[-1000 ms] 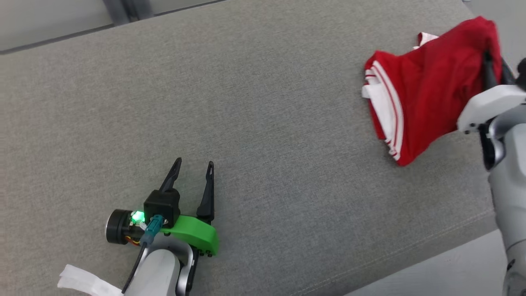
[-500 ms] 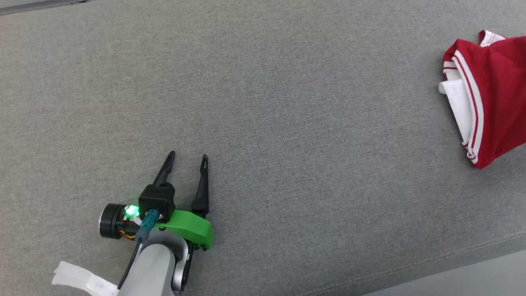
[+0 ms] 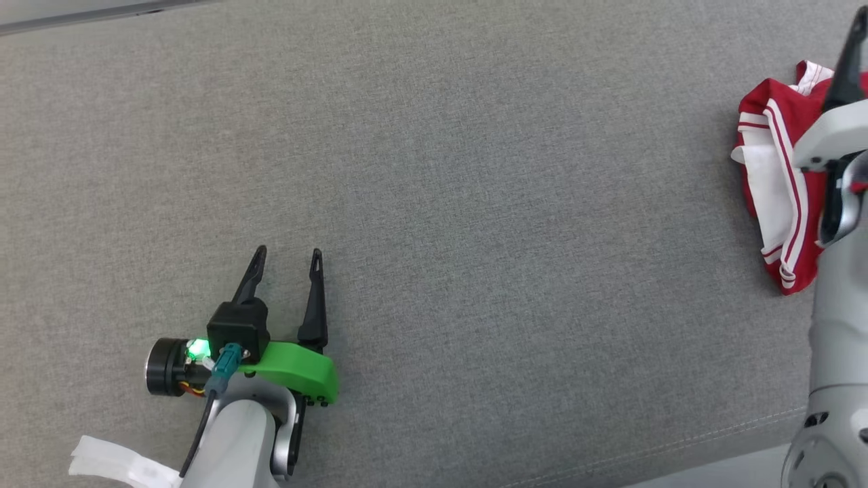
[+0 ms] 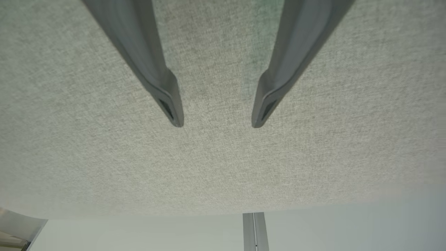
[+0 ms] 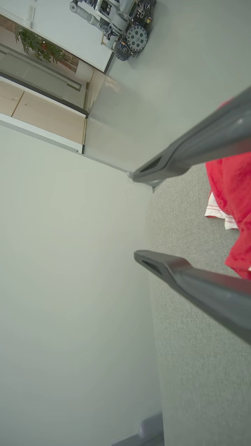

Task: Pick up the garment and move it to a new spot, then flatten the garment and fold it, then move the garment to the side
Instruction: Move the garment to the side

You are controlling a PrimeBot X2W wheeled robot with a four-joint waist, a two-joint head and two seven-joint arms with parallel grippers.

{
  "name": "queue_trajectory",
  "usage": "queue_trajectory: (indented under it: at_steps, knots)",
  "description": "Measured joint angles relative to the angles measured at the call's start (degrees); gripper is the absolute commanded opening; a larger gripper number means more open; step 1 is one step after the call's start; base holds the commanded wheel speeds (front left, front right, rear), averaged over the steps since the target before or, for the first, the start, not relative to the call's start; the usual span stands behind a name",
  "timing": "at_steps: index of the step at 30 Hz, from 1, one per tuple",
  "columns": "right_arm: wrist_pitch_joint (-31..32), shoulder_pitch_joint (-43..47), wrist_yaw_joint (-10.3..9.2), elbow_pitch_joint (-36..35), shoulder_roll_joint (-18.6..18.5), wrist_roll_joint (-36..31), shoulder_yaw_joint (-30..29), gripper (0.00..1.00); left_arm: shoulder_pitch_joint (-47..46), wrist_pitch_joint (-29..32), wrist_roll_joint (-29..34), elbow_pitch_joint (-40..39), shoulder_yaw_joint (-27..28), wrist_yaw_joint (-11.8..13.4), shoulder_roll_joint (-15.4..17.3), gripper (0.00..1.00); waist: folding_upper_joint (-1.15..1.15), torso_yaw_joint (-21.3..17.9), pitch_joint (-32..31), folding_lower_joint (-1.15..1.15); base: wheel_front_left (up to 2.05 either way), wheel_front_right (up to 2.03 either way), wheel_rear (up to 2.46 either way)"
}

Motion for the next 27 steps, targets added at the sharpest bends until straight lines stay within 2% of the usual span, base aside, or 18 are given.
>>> queue_trajectory:
  at_steps: [6,13,27]
  knots:
    - [0.00,6.78,0.00,-6.10,2.18,7.34,6.67,1.00,1.05,0.00,-0.27,0.04,0.86,0.91,0.00,1.00,0.00,1.01,-1.63,0.00,0.00,0.00,0.00]
    - [0.00,14.30,0.00,-8.98,3.02,10.39,12.61,1.00,2.96,0.00,-0.96,0.48,1.43,2.09,0.02,1.00,0.00,3.08,-4.04,0.00,0.00,0.00,0.00]
    - [0.01,26.88,0.00,-7.34,3.59,13.95,15.28,1.00,7.36,0.00,-2.79,0.82,1.46,3.56,0.04,1.00,0.00,10.07,-9.87,-0.01,0.00,0.00,0.00]
